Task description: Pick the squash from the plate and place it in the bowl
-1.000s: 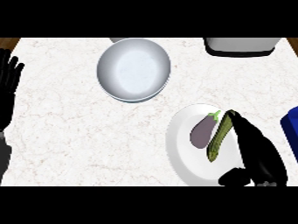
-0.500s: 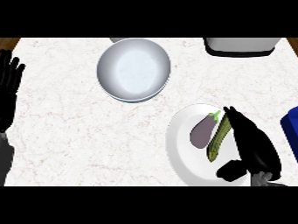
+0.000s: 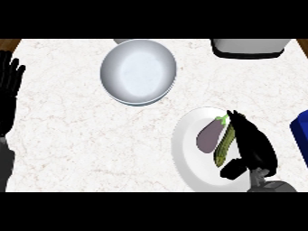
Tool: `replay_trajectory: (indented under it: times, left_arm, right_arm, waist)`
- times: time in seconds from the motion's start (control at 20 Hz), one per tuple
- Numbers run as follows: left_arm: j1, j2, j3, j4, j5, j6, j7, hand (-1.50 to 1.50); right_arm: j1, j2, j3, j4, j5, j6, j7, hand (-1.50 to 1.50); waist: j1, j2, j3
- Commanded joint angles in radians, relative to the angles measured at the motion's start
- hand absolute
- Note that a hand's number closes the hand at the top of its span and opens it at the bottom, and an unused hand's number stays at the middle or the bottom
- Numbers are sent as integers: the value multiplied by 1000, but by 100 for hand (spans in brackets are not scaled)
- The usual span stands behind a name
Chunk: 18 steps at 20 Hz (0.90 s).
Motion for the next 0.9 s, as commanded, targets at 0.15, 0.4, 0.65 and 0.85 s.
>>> replay_trajectory:
  times: [0.15, 0.4, 0.65, 0.85]
  left_arm:
    - [46, -12, -4, -96, -5, -11, 60, 0]
    - [14, 6, 51, 102, 5, -85, -98, 0]
    - [-86, 17, 54, 72, -14, -23, 31, 0]
    - [14, -29, 1, -80, -45, 3, 93, 0]
  right_arm:
    - [-84, 18, -60, 214, 7, -67, -51, -150]
    - [-56, -7, -107, 207, -12, -68, -67, -150]
    - [-52, -5, -54, 185, 45, -129, -118, 150]
    - [-62, -10, -57, 218, 79, -181, -148, 150]
  waist:
    - [7, 0, 0]
    - [0, 1, 0]
    - [-3, 0, 0]
    - [2, -1, 0]
